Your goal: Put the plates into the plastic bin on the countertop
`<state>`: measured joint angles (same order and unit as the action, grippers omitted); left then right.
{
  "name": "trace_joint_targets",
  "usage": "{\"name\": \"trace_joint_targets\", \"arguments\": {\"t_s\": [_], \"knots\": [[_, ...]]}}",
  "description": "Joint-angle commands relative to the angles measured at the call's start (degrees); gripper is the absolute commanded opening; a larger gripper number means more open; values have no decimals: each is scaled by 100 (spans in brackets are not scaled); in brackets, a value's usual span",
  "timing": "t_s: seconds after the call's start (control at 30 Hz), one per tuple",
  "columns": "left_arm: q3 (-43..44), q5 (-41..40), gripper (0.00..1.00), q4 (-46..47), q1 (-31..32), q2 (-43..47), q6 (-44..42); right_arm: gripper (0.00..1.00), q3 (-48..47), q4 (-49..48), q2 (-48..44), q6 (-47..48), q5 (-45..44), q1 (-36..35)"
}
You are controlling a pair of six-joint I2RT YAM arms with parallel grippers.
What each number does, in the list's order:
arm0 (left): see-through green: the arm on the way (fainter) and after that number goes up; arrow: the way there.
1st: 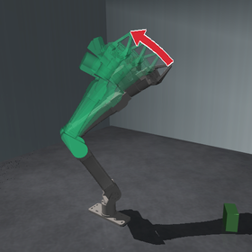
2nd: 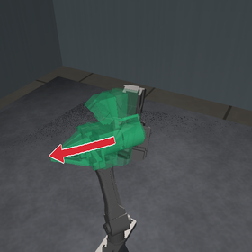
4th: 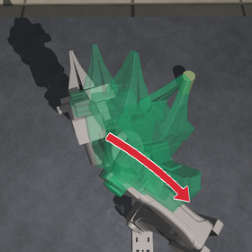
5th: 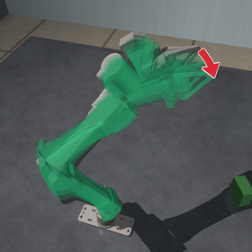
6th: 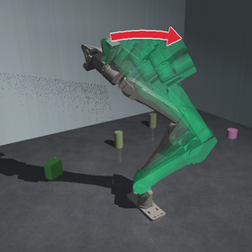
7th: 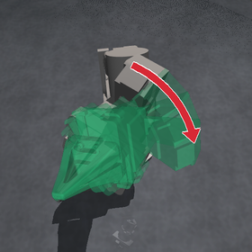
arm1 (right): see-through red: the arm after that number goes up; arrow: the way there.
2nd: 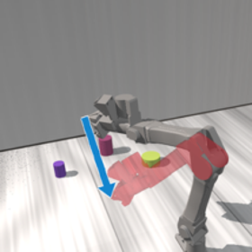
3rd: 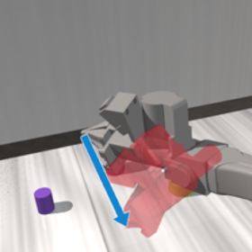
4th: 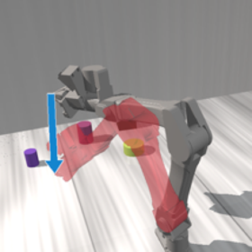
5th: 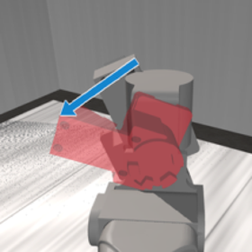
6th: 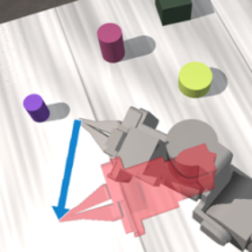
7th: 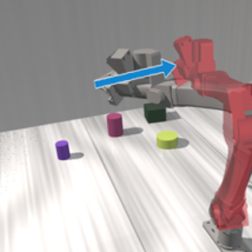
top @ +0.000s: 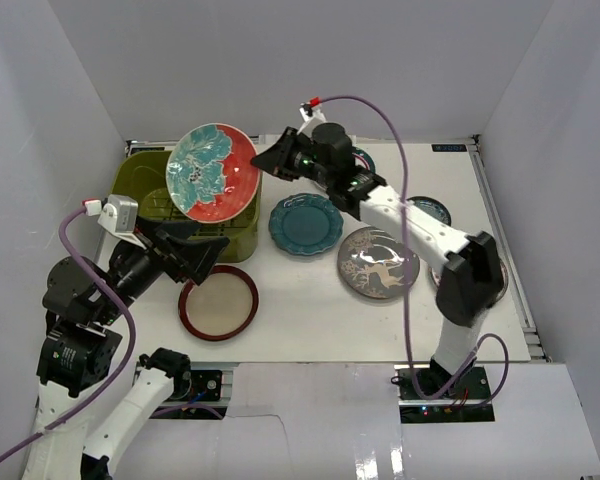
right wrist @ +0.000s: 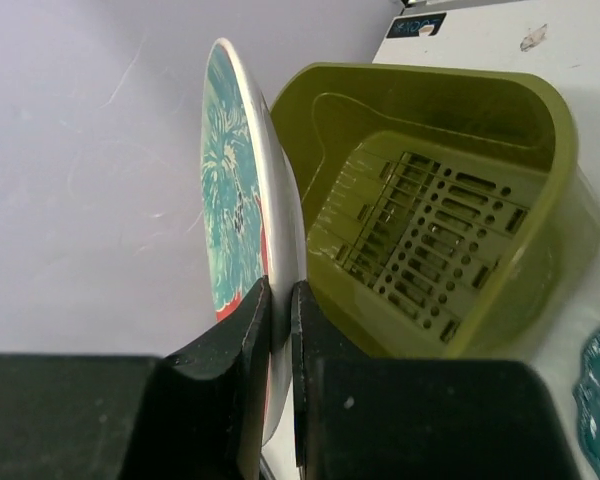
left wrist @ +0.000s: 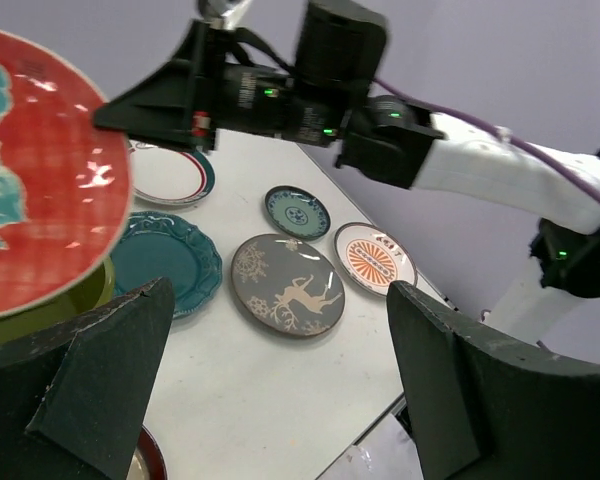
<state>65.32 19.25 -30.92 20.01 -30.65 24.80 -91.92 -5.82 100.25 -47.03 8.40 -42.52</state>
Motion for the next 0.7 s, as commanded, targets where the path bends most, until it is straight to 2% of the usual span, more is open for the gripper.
{"name": "trace_joint_targets", "arguments": {"t_s": [0.0,0.07,0.17,0.2,0.3,0.53,0.67], "knots": [[34,-114,98,-99,47,-72,-36,8,-1397,-1711,557,-668,311,-37],[-28,-62,98,-64,56,-107,-36,8,-1897,-1563,1241,-624,258,-72],[-115,-52,98,-29,91,-142,-54,8,-3145,-1064,2242,-457,188,-203],[-151,-52,98,-20,108,-143,-54,8,-3844,-904,2767,-413,153,-230],[-291,-44,98,50,126,-186,-71,8,-4491,-683,3508,-360,118,-335],[-520,-61,98,261,135,-248,25,8,-3755,-754,3668,-53,-286,-599],[-590,-35,98,332,144,-283,87,8,-3755,-508,3800,228,-559,-748]]}}
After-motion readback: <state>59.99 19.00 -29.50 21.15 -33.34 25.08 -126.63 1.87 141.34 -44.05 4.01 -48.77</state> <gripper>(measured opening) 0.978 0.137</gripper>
